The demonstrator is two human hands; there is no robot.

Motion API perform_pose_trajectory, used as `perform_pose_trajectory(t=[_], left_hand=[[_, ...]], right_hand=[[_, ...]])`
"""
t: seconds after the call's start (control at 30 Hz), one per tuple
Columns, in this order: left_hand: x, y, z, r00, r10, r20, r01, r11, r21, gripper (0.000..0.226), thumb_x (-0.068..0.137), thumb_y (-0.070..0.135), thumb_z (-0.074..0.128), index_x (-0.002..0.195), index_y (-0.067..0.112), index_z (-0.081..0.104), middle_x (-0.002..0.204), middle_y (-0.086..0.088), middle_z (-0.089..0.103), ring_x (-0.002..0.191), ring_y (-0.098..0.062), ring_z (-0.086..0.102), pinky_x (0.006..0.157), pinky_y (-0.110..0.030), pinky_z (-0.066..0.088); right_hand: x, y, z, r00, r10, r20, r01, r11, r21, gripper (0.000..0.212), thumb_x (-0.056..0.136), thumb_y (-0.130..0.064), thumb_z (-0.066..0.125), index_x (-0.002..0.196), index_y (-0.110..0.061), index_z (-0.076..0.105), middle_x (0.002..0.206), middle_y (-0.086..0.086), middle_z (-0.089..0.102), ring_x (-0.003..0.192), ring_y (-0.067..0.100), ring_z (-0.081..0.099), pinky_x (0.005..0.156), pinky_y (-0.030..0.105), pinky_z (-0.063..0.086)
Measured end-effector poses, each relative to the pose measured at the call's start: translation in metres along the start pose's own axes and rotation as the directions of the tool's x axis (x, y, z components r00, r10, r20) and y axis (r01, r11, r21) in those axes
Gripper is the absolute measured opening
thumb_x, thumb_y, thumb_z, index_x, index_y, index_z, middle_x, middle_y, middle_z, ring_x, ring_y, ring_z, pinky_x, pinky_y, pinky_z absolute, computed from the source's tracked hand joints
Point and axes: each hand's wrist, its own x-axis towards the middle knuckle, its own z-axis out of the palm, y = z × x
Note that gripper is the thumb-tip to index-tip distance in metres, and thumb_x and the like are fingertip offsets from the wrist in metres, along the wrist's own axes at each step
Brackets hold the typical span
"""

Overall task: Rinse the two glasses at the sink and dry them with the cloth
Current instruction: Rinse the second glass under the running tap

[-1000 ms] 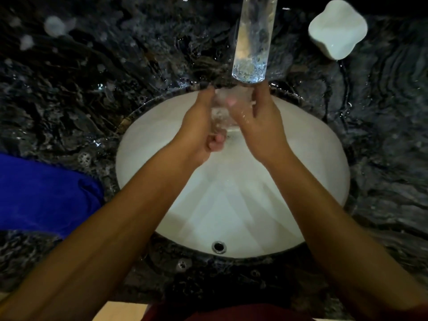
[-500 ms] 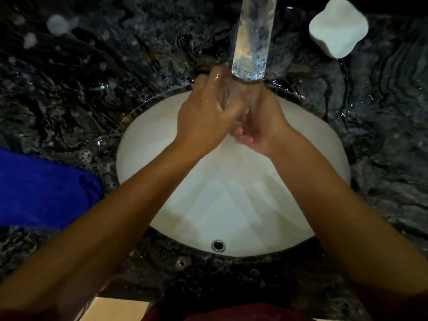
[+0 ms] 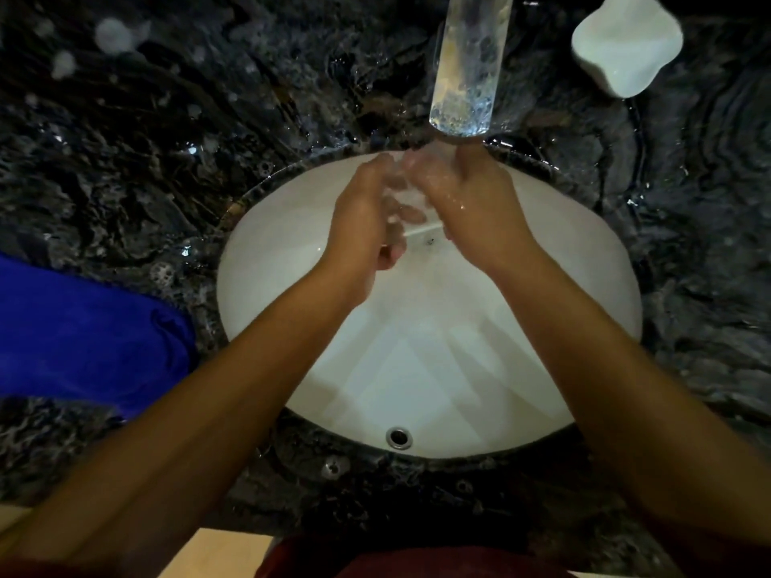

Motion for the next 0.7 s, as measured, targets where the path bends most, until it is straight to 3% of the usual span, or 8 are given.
perform_pose_trajectory(t=[0.07, 0.13, 0.23, 0.33, 0.43, 0.53, 0.6, 0.7], left_hand=[[0.004, -0.001, -0.008, 0.957, -0.136, 0.256, 0.161, 0.984, -0.077, 0.051, 0.104, 0.044, 0.033, 0.076, 0.019, 0.067, 0.060, -0.004, 0.061, 0.038, -0.014, 0.035, 0.037, -0.016, 0.020], [0.008, -0.004, -0.017, 0.896, -0.199, 0.398, 0.259, 0.960, -0.104, 0.060, 0.103, 0.047, 0.030, 0.073, 0.015, 0.070, 0.064, -0.011, 0.061, 0.035, -0.014, 0.036, 0.033, -0.014, 0.022], [0.013, -0.008, -0.020, 0.822, -0.279, 0.497, 0.384, 0.915, -0.121, 0.057, 0.102, 0.053, 0.032, 0.087, 0.011, 0.067, 0.070, -0.015, 0.061, 0.034, -0.013, 0.040, 0.029, -0.014, 0.029], [0.008, -0.008, -0.009, 0.810, -0.352, 0.469, 0.465, 0.873, -0.149, 0.053, 0.101, 0.054, 0.034, 0.098, 0.010, 0.063, 0.077, -0.016, 0.058, 0.035, -0.014, 0.040, 0.030, -0.016, 0.029], [0.003, -0.003, 0.007, 0.944, -0.247, 0.219, 0.274, 0.956, -0.102, 0.045, 0.105, 0.049, 0.037, 0.105, 0.014, 0.065, 0.083, -0.014, 0.066, 0.050, -0.022, 0.055, 0.045, -0.023, 0.042], [0.003, 0.004, 0.014, 0.998, 0.069, 0.011, -0.069, 0.947, 0.313, 0.029, 0.108, 0.037, 0.043, 0.092, 0.025, 0.064, 0.097, -0.014, 0.075, 0.071, -0.027, 0.074, 0.063, -0.036, 0.057], [0.002, 0.000, 0.013, 0.987, 0.146, 0.062, -0.158, 0.886, 0.435, 0.040, 0.103, 0.056, 0.044, 0.099, 0.025, 0.068, 0.102, -0.010, 0.077, 0.080, -0.020, 0.078, 0.077, -0.041, 0.063], [-0.008, -0.009, 0.013, 0.971, 0.161, 0.178, -0.216, 0.907, 0.361, 0.061, 0.086, 0.077, 0.041, 0.119, 0.034, 0.070, 0.122, 0.001, 0.074, 0.111, -0.017, 0.072, 0.102, -0.051, 0.055]], right_hand=[[-0.008, 0.003, -0.005, 0.982, -0.187, 0.001, 0.184, 0.967, -0.174, 0.064, 0.080, -0.074, 0.046, 0.112, -0.022, 0.065, 0.095, -0.005, 0.072, 0.085, 0.019, 0.069, 0.074, 0.033, 0.053], [-0.012, 0.006, -0.009, 0.961, -0.274, 0.041, 0.276, 0.942, -0.190, 0.065, 0.081, -0.071, 0.054, 0.120, -0.019, 0.060, 0.097, -0.009, 0.068, 0.088, 0.016, 0.067, 0.076, 0.033, 0.052], [-0.012, 0.014, -0.012, 0.967, -0.243, 0.084, 0.238, 0.969, 0.063, 0.061, 0.078, -0.055, 0.070, 0.126, -0.019, 0.057, 0.103, -0.018, 0.066, 0.094, 0.000, 0.066, 0.081, 0.018, 0.049], [-0.006, 0.018, -0.011, 0.989, -0.105, 0.106, 0.052, 0.908, 0.416, 0.051, 0.073, -0.034, 0.080, 0.117, -0.016, 0.065, 0.103, -0.008, 0.072, 0.101, 0.009, 0.069, 0.091, 0.028, 0.053], [0.000, 0.019, -0.011, 0.997, 0.018, 0.075, -0.058, 0.805, 0.590, 0.034, 0.069, -0.026, 0.080, 0.100, -0.017, 0.073, 0.094, 0.000, 0.074, 0.095, 0.019, 0.069, 0.086, 0.034, 0.052], [0.002, 0.016, -0.014, 0.987, 0.106, 0.117, -0.157, 0.750, 0.643, 0.014, 0.074, -0.023, 0.075, 0.086, -0.015, 0.075, 0.084, 0.001, 0.074, 0.087, 0.020, 0.069, 0.083, 0.037, 0.051], [0.005, 0.009, -0.016, 0.976, 0.202, 0.080, -0.206, 0.749, 0.630, 0.009, 0.082, -0.021, 0.070, 0.074, -0.018, 0.074, 0.075, -0.001, 0.074, 0.076, 0.016, 0.069, 0.078, 0.034, 0.051], [0.010, 0.002, -0.013, 0.963, 0.270, -0.002, -0.210, 0.752, 0.625, 0.016, 0.087, -0.008, 0.063, 0.075, -0.013, 0.073, 0.069, 0.000, 0.075, 0.068, 0.014, 0.069, 0.073, 0.033, 0.054]])
